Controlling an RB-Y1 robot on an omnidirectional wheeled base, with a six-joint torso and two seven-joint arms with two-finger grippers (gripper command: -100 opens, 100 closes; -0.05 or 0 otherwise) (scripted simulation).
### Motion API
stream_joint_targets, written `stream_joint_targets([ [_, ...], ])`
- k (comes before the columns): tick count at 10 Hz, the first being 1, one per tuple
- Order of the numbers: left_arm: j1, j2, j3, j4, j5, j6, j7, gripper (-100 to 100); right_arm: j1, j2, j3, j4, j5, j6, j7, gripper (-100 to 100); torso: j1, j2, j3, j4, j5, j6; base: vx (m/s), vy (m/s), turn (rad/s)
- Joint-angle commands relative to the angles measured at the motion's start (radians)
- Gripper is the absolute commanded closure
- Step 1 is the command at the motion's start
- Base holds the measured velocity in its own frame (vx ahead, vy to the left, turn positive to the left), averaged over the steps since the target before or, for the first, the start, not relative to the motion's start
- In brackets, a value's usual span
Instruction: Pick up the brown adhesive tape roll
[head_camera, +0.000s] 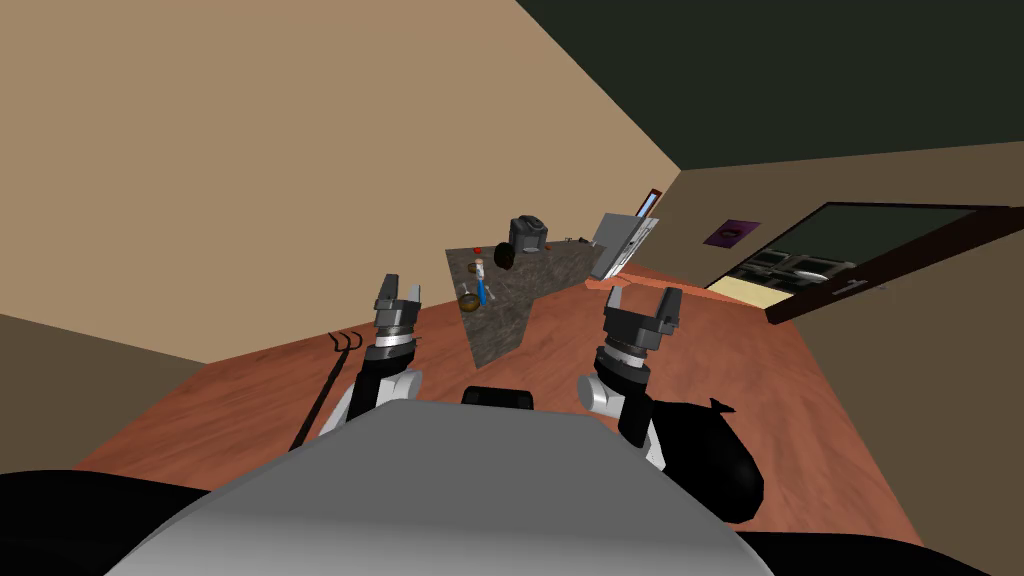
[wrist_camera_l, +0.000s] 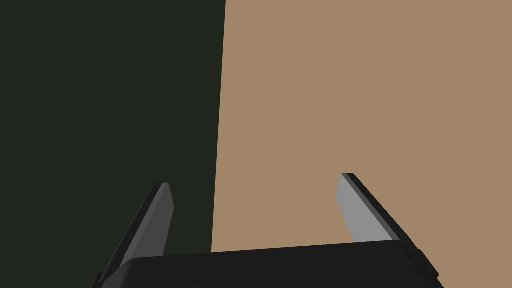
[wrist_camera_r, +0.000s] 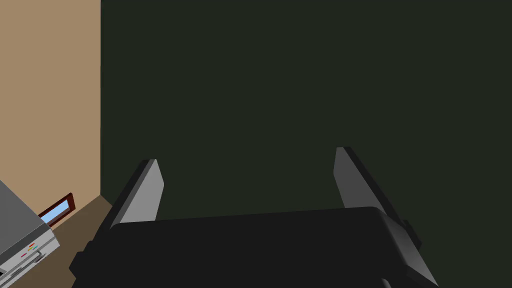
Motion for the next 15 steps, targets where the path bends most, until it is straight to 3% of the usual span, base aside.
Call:
stream_joint_targets([
  [1,0.0,0.034,-0.001,-0.001,-0.004,0.006,0.008,-100,0.0,0.0,0.0,0.0,0.0,0.0,0.0,0,0.0,0.0,0.0,0.0,0.0,0.0,-0.019,0.004,-0.012],
  [6,0.005,0.18,-0.012,-0.004,-0.021,0.04,0.052,-100,0.0,0.0,0.0,0.0,0.0,0.0,0.0,0,0.0,0.003,0.002,0.001,0.0,0.0,-0.048,0.002,-0.024],
  [9,0.007,0.244,-0.016,-0.005,-0.023,0.054,0.068,-100,0.0,0.0,0.0,0.0,0.0,0.0,0.0,0,0.0,0.002,0.001,0.001,0.0,0.0,-0.032,-0.004,-0.021],
  [15,0.013,0.427,-0.037,-0.007,-0.022,0.103,0.124,-100,0.0,0.0,0.0,0.0,0.0,0.0,0.0,0,-0.001,0.003,0.002,0.001,0.0,0.0,-0.036,-0.008,-0.028],
])
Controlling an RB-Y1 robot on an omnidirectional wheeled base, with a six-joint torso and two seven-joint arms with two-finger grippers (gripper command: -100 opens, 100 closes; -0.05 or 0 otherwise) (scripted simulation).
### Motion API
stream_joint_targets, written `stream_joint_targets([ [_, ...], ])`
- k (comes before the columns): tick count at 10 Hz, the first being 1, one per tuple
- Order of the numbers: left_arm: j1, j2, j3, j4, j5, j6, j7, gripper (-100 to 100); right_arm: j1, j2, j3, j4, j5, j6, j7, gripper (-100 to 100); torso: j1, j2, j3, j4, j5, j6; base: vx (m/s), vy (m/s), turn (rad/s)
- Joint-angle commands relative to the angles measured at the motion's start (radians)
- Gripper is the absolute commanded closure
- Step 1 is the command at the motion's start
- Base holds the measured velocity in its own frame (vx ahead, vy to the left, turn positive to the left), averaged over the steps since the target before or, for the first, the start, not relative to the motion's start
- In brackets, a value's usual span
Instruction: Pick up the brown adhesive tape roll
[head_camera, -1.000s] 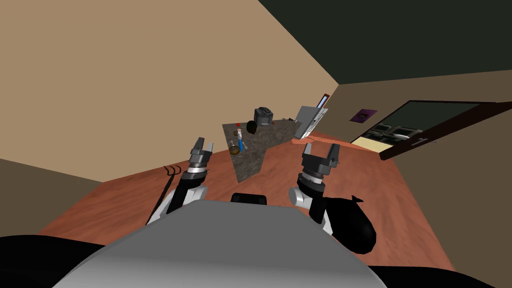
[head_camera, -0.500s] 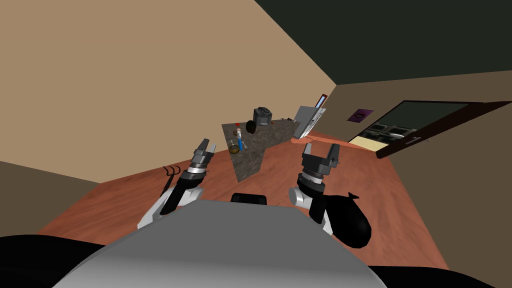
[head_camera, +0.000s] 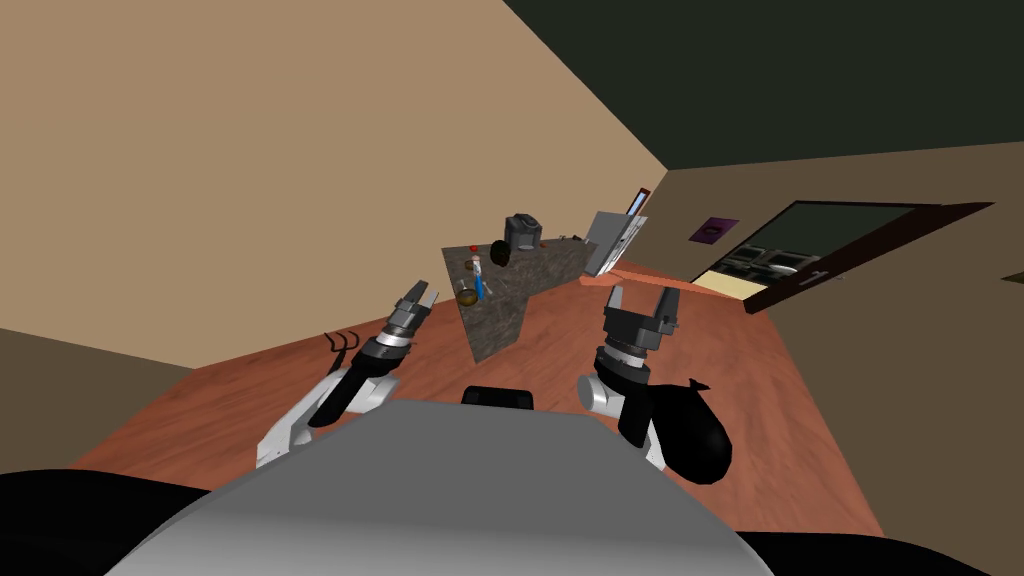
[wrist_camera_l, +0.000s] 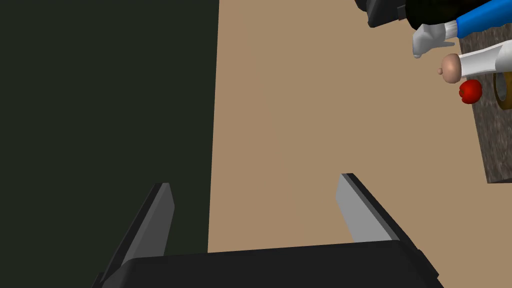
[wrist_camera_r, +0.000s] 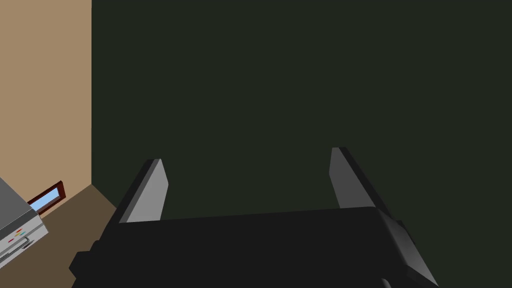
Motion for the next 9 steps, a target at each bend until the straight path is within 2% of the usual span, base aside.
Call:
stream_joint_targets([
  [1,0.0,0.05,-0.01,0.001,0.006,0.023,0.024,-100,0.0,0.0,0.0,0.0,0.0,0.0,0.0,0,0.0,0.0,0.0,0.0,0.0,0.0,-0.032,-0.01,-0.04],
  [2,0.0,0.081,-0.01,0.001,0.006,0.023,0.024,-100,0.0,0.0,0.0,0.0,0.0,0.0,0.0,0,0.0,0.0,0.0,0.0,0.0,0.0,-0.025,-0.006,-0.019],
  [3,0.0,0.094,-0.01,0.001,0.006,0.023,0.024,-100,0.0,0.0,0.0,0.0,0.0,0.0,0.0,0,0.0,-0.001,0.0,0.0,0.0,0.0,-0.01,-0.001,0.004],
  [6,0.002,0.194,-0.031,0.004,0.025,0.066,0.067,-100,0.0,0.0,0.0,0.0,0.0,0.0,0.0,0,0.0,-0.001,-0.001,0.0,0.0,0.0,-0.024,-0.01,-0.035],
  [8,0.002,0.243,-0.031,0.004,0.025,0.066,0.067,-100,0.0,0.0,0.0,0.0,0.0,0.0,0.0,0,0.0,-0.001,0.0,0.0,0.0,0.0,-0.016,-0.008,-0.009],
  [9,0.003,0.279,-0.044,0.007,0.04,0.09,0.089,-100,0.0,0.0,0.0,0.0,0.0,0.0,0.0,0,0.0,-0.002,-0.001,0.0,0.0,0.0,-0.008,-0.013,-0.049],
])
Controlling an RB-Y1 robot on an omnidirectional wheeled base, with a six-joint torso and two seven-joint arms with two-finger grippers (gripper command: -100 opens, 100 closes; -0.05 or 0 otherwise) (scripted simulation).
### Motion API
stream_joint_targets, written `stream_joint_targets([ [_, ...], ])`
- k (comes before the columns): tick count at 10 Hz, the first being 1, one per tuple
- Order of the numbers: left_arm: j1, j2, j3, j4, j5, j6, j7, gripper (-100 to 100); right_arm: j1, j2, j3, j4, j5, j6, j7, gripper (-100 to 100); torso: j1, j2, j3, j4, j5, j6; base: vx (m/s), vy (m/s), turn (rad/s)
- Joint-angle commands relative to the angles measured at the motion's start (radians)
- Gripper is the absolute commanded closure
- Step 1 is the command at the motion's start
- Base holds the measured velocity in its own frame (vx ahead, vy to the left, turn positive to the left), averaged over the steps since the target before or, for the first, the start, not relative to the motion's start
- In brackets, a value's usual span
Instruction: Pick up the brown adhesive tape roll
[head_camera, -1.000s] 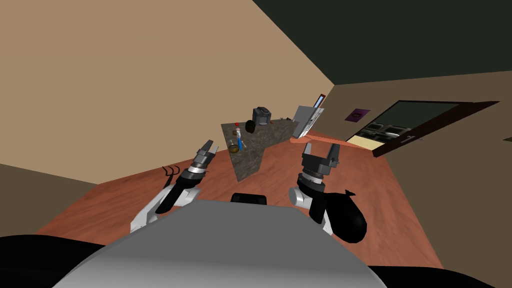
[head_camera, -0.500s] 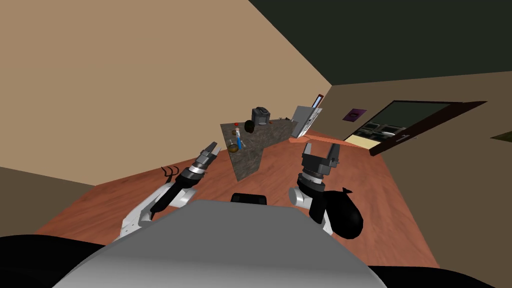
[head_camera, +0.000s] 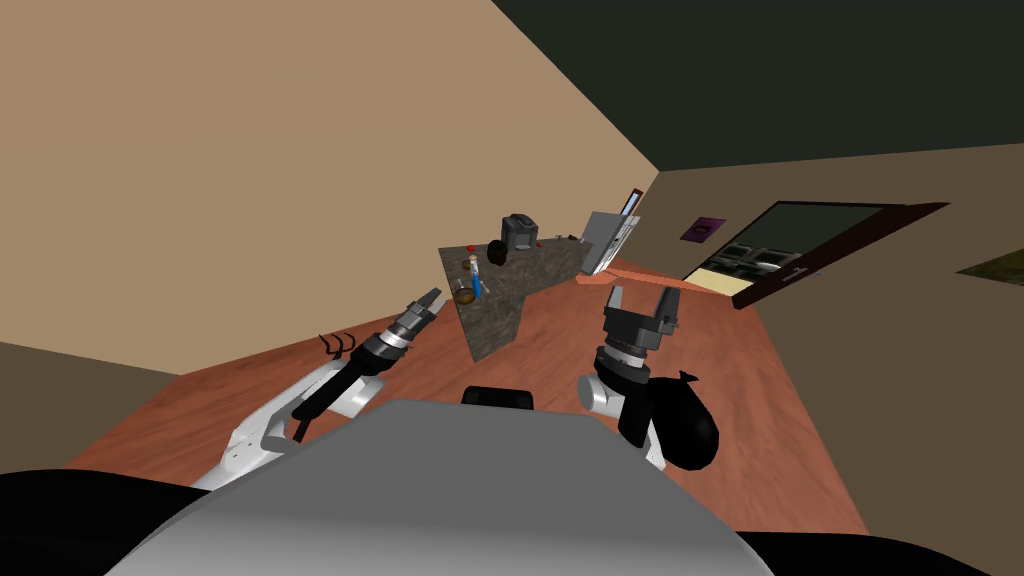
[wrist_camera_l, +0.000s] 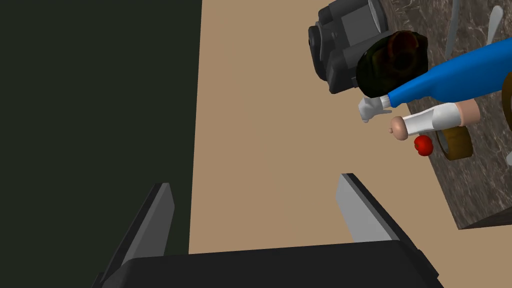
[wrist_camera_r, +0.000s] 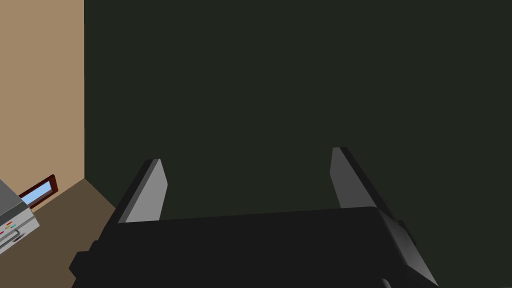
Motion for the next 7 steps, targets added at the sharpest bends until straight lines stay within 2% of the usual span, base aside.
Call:
stream_joint_targets([
  [1,0.004,0.05,-0.004,0.0,0.008,0.011,0.013,-100,0.0,0.0,0.0,0.0,0.0,0.0,0.0,0,0.0,0.0,0.0,0.0,0.0,0.0,-0.011,-0.01,-0.022],
  [2,0.004,0.063,-0.004,0.0,0.008,0.011,0.013,-100,0.0,0.0,0.0,0.0,0.0,0.0,0.0,0,0.0,0.0,0.0,0.0,0.0,0.0,-0.006,-0.003,0.007],
  [3,0.004,0.102,-0.018,0.003,0.026,0.036,0.035,-100,0.0,0.0,0.0,0.0,0.0,0.0,0.0,0,0.0,0.0,0.0,0.0,0.0,0.0,-0.01,-0.013,-0.042],
  [4,0.004,0.131,-0.018,0.003,0.026,0.036,0.035,-100,0.0,0.0,0.0,0.0,0.0,0.0,0.0,0,0.0,0.0,0.0,0.0,0.0,0.0,-0.009,-0.013,-0.025],
  [5,0.004,0.144,-0.018,0.003,0.026,0.036,0.035,-100,0.0,0.0,0.0,0.0,0.0,0.0,0.0,0,0.0,0.0,0.0,0.0,0.0,0.0,-0.003,-0.005,0.003],
  [6,0.005,0.181,-0.033,0.007,0.048,0.061,0.056,-100,0.0,0.0,0.0,0.0,0.0,0.0,0.0,0,0.0,0.0,0.0,0.0,0.0,0.0,-0.001,-0.014,-0.035],
  [7,0.005,0.213,-0.033,0.007,0.048,0.061,0.056,-100,0.0,0.0,0.0,0.0,0.0,0.0,0.0,0,0.0,-0.001,0.0,0.0,0.0,0.0,0.0,-0.014,-0.029],
])
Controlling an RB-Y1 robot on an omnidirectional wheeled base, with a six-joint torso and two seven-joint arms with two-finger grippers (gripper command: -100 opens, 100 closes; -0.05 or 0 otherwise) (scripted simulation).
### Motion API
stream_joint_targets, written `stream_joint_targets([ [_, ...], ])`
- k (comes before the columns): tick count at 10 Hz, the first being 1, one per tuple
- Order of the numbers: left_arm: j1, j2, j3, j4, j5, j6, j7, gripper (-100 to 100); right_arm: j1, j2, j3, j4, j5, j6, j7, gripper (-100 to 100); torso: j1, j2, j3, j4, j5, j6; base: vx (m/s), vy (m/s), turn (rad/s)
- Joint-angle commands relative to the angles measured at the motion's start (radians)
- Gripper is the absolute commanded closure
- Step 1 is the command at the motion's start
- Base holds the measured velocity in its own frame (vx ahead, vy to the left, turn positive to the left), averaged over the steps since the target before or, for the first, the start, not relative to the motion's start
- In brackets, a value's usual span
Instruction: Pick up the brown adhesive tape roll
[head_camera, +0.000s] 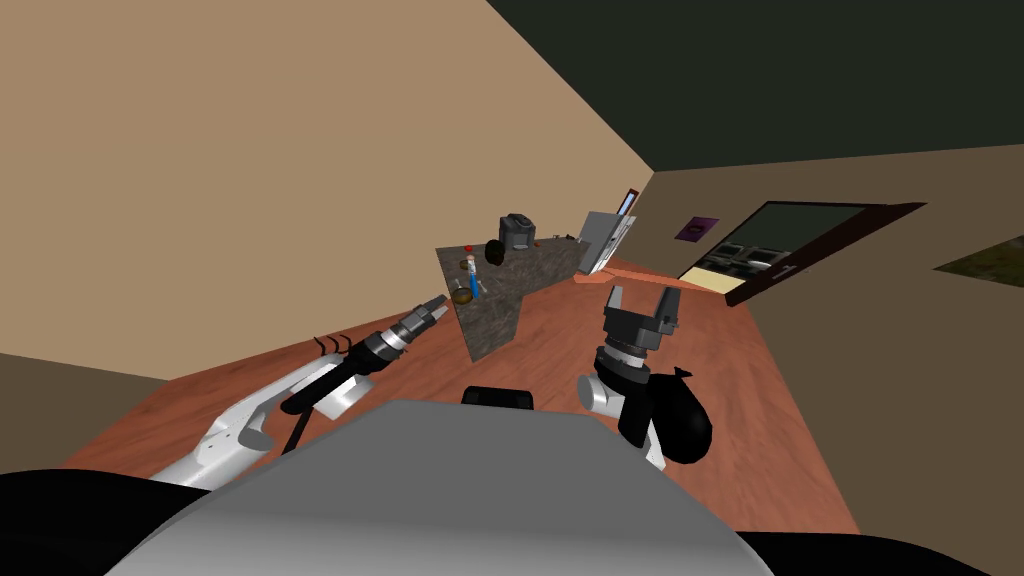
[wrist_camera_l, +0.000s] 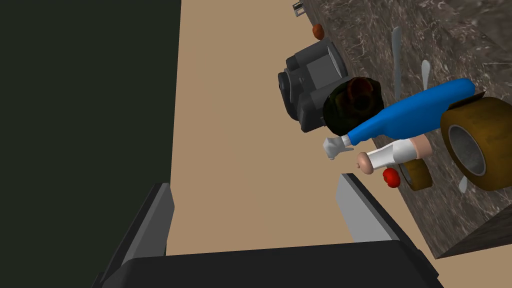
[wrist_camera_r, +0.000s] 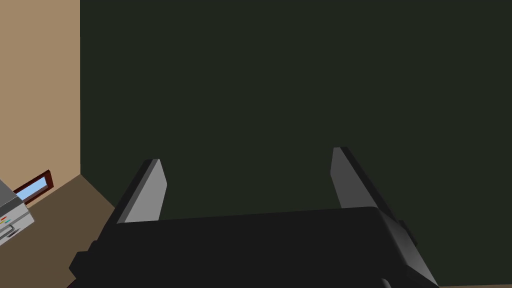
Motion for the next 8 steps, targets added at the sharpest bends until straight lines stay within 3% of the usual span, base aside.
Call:
stream_joint_targets([
  [1,0.001,0.031,-0.003,0.0,0.003,0.004,0.003,-100,0.0,0.0,0.0,0.0,0.0,0.0,0.0,0,0.0,0.0,0.0,0.0,0.0,0.0,0.0,-0.007,-0.003],
  [2,0.002,0.07,-0.019,0.004,0.029,0.03,0.024,-100,0.0,0.0,0.0,0.0,0.0,0.0,0.0,0,0.0,0.0,0.0,0.0,0.0,0.0,0.006,-0.015,-0.049],
  [4,0.002,0.114,-0.019,0.004,0.029,0.03,0.024,-100,0.0,0.0,0.0,0.0,0.0,0.0,0.0,0,0.0,0.0,0.0,0.0,0.0,0.0,0.006,-0.015,-0.01],
  [5,0.002,0.152,-0.036,0.008,0.058,0.057,0.045,-100,0.0,0.0,0.0,0.0,0.0,0.0,0.0,0,0.0,0.0,0.0,0.0,0.0,0.0,0.011,-0.022,-0.05],
  [7,0.002,0.196,-0.036,0.008,0.058,0.057,0.045,-100,0.0,0.0,0.0,0.0,0.0,0.0,0.0,0,-0.001,-0.001,-0.001,0.0,0.0,0.0,0.01,-0.015,-0.009],
  [8,0.003,0.234,-0.055,0.013,0.091,0.085,0.066,-100,0.0,0.0,0.0,0.0,0.0,0.0,0.0,0,0.0,-0.001,0.0,0.0,0.0,0.0,0.022,-0.024,-0.041],
])
